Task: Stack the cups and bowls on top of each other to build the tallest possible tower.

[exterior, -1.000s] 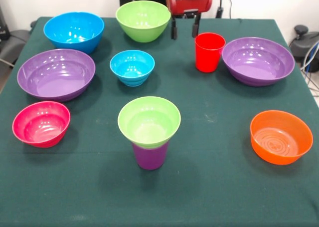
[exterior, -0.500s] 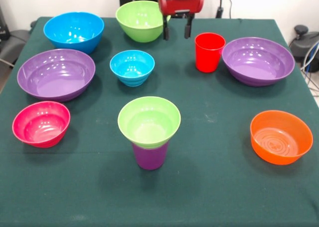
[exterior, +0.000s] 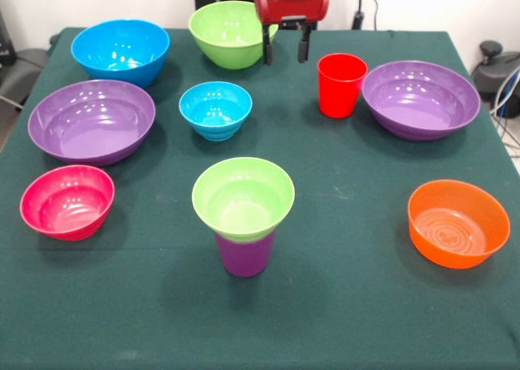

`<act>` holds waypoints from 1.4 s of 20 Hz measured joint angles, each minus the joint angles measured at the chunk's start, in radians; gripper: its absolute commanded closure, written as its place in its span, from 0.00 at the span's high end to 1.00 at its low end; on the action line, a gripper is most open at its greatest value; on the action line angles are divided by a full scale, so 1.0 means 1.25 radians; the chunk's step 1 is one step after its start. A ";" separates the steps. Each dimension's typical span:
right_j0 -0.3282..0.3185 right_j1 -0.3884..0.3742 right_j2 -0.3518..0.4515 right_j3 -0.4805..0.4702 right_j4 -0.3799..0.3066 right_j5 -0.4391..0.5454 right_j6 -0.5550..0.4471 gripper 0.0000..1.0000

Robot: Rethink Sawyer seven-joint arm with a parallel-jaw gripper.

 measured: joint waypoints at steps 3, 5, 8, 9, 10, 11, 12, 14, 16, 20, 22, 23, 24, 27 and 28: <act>0.005 -0.004 0.000 0.000 0.007 0.006 0.000 1.00; 0.009 -0.008 0.000 0.000 0.011 0.011 0.000 1.00; 0.017 -0.020 0.001 0.000 0.022 0.025 0.000 1.00; 0.019 -0.021 0.001 0.000 0.025 0.027 0.000 1.00; 0.024 -0.026 0.001 0.000 0.034 0.034 0.000 1.00; 0.026 -0.028 0.001 0.000 0.036 0.035 0.000 1.00; 0.028 -0.030 0.001 0.000 0.038 0.036 0.000 1.00; 0.033 -0.037 0.001 0.000 0.043 0.038 0.000 1.00; 0.036 -0.038 0.001 0.000 0.045 0.038 0.000 1.00; 0.036 -0.043 0.001 0.000 0.047 0.038 0.000 1.00; 0.036 -0.047 0.001 0.000 0.049 0.038 0.000 1.00; 0.036 -0.048 0.001 0.000 0.049 0.038 0.000 1.00; 0.036 -0.050 0.002 0.000 0.051 0.038 0.000 1.00; 0.039 -0.052 0.002 0.000 0.056 0.038 0.000 1.00; 0.043 -0.051 0.002 0.000 0.060 0.038 0.000 1.00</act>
